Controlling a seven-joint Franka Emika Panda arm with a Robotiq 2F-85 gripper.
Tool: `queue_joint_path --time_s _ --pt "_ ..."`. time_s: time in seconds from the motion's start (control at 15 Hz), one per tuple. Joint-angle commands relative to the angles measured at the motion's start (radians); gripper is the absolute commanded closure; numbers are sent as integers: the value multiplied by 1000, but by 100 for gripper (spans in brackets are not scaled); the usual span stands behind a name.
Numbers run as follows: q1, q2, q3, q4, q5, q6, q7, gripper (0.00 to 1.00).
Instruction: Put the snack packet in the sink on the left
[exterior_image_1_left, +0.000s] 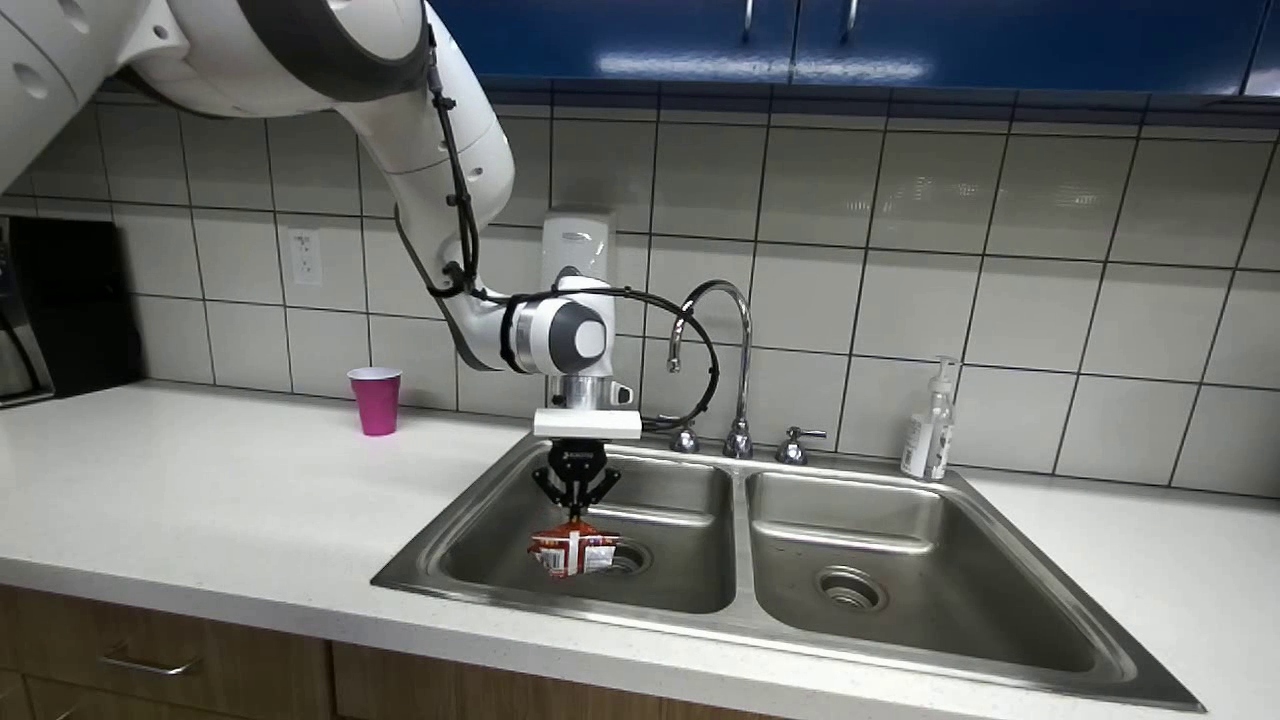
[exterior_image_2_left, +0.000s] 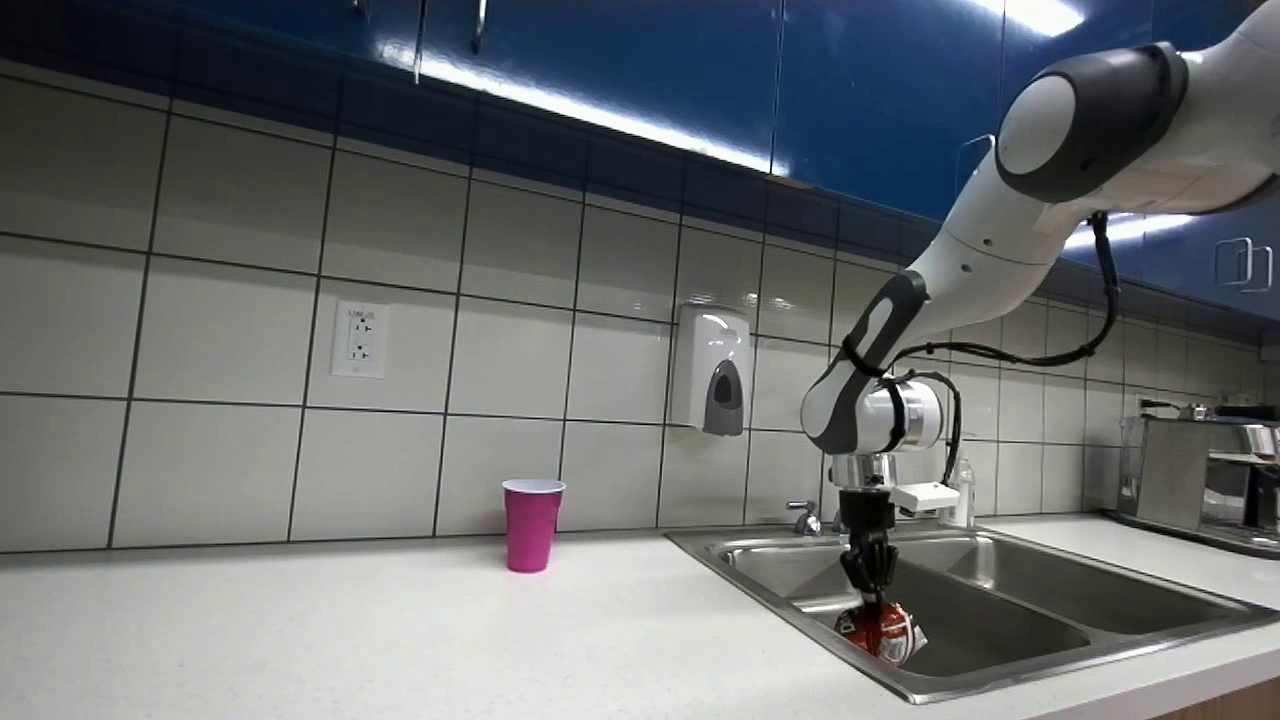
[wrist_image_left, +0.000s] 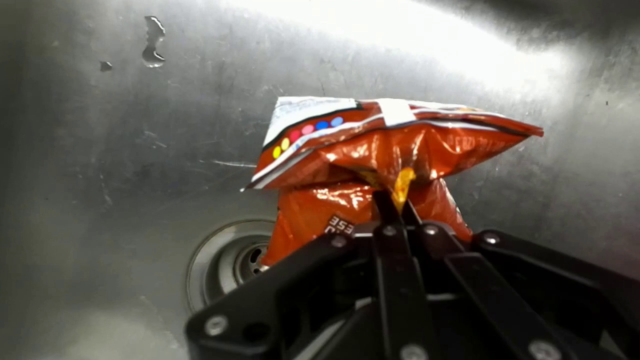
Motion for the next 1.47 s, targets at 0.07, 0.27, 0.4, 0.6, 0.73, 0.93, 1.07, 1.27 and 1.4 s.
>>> queue_joint_path --time_s 0.07,0.27,0.4,0.6,0.73,0.93,1.07,1.27,1.4 --pt "-37 56 33 57 -10 -5 -9 100" --pt "-39 78 34 54 -13 -5 -6 100" --pt "-39 90 37 47 -16 -2 -4 100" --pt "-35 103 39 38 -20 -2 1 100" --pt "-33 106 40 35 -22 -2 3 100" --pt "-32 102 42 34 -22 -8 4 73" --pt "-30 97 43 33 -23 -6 6 59" --pt "-31 85 46 28 -22 -8 4 35" --pt "-33 67 48 22 -19 -7 3 19"
